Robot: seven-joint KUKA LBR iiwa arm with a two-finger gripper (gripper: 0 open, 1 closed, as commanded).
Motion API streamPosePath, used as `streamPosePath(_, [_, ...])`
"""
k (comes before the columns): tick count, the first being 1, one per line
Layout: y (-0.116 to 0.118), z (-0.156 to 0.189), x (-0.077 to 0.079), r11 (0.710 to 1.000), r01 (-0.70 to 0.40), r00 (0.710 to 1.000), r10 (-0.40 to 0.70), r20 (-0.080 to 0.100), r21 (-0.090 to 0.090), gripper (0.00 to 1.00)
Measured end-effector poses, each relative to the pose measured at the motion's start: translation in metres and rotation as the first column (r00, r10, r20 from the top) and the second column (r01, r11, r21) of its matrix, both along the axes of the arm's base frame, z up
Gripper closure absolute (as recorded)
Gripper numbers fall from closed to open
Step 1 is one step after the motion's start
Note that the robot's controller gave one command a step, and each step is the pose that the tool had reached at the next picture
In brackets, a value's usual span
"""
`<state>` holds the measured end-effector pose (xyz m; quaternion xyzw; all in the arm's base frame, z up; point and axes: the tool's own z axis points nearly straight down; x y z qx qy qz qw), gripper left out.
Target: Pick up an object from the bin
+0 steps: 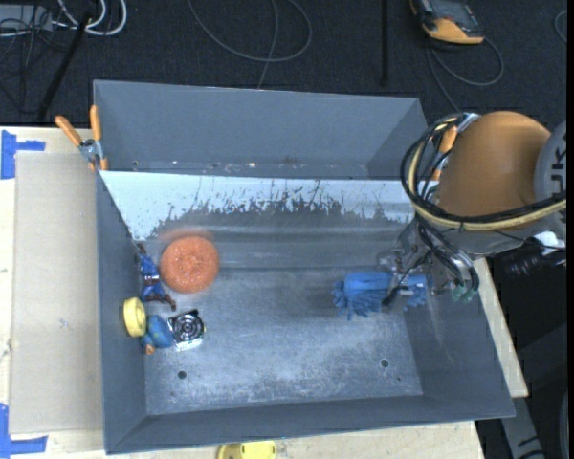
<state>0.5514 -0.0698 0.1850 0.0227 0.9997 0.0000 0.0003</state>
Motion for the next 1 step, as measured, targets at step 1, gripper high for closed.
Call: streamPosePath(1, [0.0000, 0.0190, -0.0004, 1.000, 0.006, 1.000, -0.006, -0.013, 0.002, 1.00])
